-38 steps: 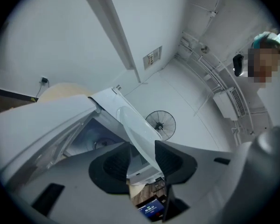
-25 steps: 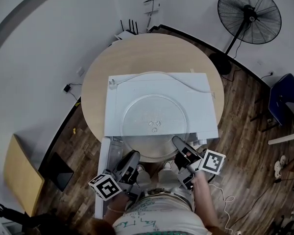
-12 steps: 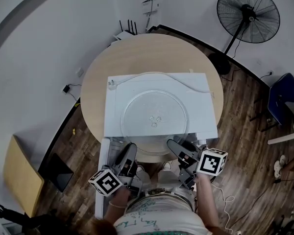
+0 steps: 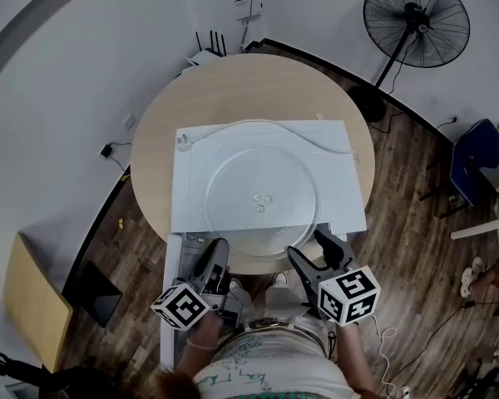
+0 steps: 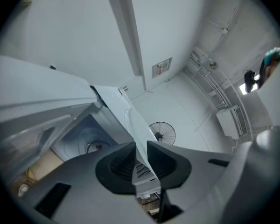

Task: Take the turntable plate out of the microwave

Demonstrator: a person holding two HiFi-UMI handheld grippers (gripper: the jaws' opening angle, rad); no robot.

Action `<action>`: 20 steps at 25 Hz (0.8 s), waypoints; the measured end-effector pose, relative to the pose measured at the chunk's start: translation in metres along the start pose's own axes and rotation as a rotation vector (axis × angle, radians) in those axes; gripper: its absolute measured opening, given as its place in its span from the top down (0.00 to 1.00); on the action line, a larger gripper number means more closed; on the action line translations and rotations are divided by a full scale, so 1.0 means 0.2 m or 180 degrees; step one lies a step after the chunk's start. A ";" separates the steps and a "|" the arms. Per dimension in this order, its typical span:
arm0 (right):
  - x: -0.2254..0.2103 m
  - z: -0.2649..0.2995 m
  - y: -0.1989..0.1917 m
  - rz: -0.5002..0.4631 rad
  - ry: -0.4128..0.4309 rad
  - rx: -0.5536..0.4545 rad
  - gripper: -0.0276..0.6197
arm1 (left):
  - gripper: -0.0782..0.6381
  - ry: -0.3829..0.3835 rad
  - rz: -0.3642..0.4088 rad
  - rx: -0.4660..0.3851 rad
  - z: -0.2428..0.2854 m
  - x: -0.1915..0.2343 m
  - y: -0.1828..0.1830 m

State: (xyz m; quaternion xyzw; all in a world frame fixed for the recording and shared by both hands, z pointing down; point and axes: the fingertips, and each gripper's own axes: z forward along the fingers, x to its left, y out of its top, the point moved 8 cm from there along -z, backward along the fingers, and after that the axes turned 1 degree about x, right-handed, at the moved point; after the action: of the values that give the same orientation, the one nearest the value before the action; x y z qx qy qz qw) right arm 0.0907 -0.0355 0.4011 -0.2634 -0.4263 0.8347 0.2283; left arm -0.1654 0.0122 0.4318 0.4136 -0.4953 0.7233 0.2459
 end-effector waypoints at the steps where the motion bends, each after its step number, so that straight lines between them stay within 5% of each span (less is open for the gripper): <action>1: 0.00 0.00 0.00 -0.0030 -0.0002 -0.0029 0.54 | 0.80 -0.0009 0.0057 -0.0001 0.00 0.00 0.00; 5: 0.00 -0.02 -0.01 -0.0064 0.0037 -0.0166 0.53 | 0.62 -0.0073 0.0350 -0.0020 -0.01 -0.05 0.04; 8: 0.01 -0.03 -0.01 -0.0217 0.0024 -0.0218 0.53 | 0.59 -0.0006 0.0867 0.0004 -0.05 -0.09 0.06; 14: 0.03 -0.03 -0.02 -0.0479 -0.0043 -0.0160 0.53 | 0.58 0.0231 0.2174 0.0365 -0.12 -0.15 0.00; 20: 0.05 -0.05 -0.05 -0.0652 -0.0076 -0.0114 0.53 | 0.58 0.0272 0.2839 0.0725 -0.09 -0.16 -0.11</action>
State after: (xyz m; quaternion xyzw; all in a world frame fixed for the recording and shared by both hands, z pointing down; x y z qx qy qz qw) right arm 0.0909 -0.0196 0.4020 -0.2124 -0.4686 0.8023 0.3026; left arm -0.1375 0.0399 0.4131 0.1543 -0.5316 0.8247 -0.1161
